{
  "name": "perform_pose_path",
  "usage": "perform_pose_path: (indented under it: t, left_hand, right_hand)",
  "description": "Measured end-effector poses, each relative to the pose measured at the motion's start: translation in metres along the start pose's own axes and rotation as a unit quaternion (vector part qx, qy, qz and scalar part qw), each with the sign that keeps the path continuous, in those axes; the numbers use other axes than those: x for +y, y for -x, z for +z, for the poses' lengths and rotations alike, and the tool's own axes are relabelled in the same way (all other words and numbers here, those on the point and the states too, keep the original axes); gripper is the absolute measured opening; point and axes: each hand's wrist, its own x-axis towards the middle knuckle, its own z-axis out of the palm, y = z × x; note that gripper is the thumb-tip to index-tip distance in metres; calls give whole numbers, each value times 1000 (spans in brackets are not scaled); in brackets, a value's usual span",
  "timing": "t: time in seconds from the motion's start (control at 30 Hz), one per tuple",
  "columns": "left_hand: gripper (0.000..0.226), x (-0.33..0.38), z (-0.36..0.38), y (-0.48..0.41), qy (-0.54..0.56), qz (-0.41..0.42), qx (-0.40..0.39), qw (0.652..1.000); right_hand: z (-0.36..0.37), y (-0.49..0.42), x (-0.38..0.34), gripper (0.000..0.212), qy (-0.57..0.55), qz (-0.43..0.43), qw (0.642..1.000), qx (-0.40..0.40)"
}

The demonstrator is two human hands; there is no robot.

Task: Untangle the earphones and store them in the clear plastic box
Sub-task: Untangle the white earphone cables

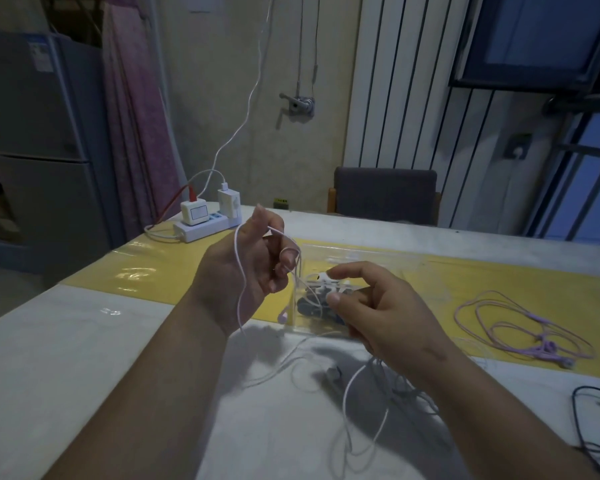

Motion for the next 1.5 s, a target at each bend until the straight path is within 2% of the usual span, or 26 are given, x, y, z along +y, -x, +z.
perform_pose_path:
  t: [0.07, 0.17, 0.47, 0.67, 0.87, 1.0, 1.13, 1.3, 1.5]
  left_hand:
    - [55, 1, 0, -2, 26, -4, -34, 999]
    - [57, 1, 0, -1, 50, 3, -62, 997]
    - [55, 1, 3, 3, 3, -12, -83, 996]
    - [57, -2, 2, 2, -26, -28, -90, 995]
    - [55, -3, 2, 1, -32, -33, -90, 995]
    - [52, -3, 3, 1, -32, -47, -64, 996]
    - [48, -4, 7, 0, -74, -54, -24, 996]
    - [46, -2, 11, 1, -95, -32, 54, 993]
    - [52, -2, 9, 1, -111, -34, 60, 991]
  right_hand:
    - [1, 1, -1, 20, 9, -1, 1000, -7]
    - [3, 3, -4, 23, 28, -3, 999, -15]
    - [16, 3, 5, 8, 54, -13, 998, -13]
    - [23, 3, 3, 5, 56, -31, 997, 46]
    - [21, 4, 0, 10, 39, -21, 998, 44]
    - [11, 3, -6, 19, -69, 10, 995, 76]
    - [7, 2, -10, 17, -46, 14, 996, 73]
    - [5, 4, -14, 15, -97, 34, 993, 55]
    - [4, 5, -18, 18, -169, 40, 984, 43]
